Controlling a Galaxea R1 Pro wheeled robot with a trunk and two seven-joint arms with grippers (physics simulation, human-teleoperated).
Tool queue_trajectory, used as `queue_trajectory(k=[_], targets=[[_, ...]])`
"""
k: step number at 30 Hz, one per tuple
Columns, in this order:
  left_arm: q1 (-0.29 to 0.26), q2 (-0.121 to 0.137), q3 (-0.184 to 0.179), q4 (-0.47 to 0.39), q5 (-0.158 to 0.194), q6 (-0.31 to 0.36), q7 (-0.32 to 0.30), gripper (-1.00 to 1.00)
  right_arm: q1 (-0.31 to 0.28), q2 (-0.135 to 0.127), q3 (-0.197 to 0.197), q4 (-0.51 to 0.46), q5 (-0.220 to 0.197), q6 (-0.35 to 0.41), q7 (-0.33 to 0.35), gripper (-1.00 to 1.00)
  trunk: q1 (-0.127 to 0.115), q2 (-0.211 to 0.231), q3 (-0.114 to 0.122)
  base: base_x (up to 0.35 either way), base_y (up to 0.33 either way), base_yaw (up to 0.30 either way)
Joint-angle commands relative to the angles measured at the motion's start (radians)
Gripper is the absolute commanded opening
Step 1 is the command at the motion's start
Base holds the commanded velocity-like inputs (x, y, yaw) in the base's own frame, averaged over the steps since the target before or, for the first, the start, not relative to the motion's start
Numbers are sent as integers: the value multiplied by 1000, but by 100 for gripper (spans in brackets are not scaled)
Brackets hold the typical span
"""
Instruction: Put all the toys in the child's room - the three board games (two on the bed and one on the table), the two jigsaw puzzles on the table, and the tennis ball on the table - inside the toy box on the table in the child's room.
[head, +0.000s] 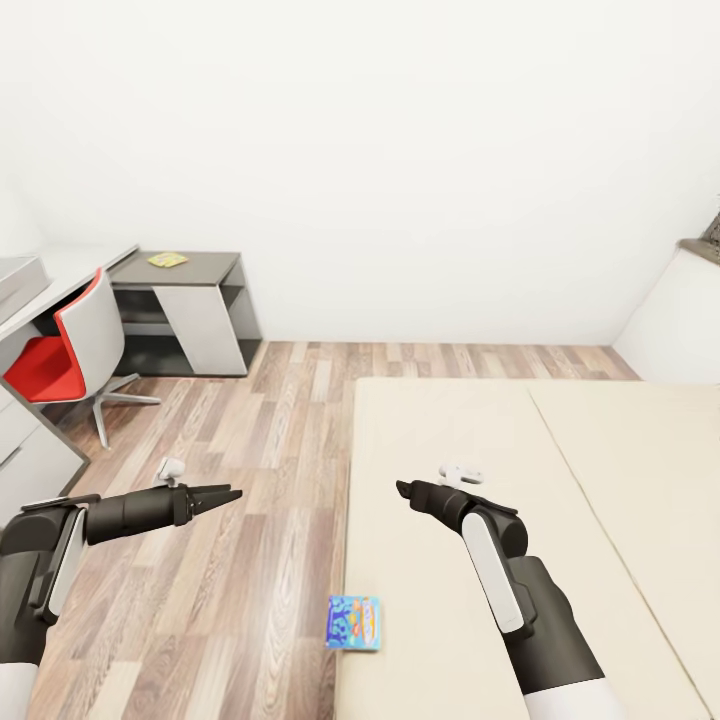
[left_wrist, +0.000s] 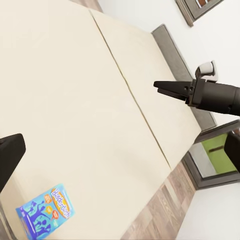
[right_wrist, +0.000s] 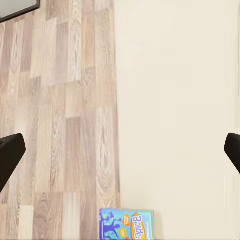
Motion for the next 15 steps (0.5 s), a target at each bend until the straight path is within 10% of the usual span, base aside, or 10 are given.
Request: queue_trajectory(k=[1,15], targets=[[-1,0,0,0,1,10,-3,100,-1,0,1,-1,-10,3,-10,100,1,-2,0,0,0,-98],[-1,0,0,0,1,10,-3,100,-1,0,1,0,-10,2,-10,100,1,-2,23,0,0,-94]])
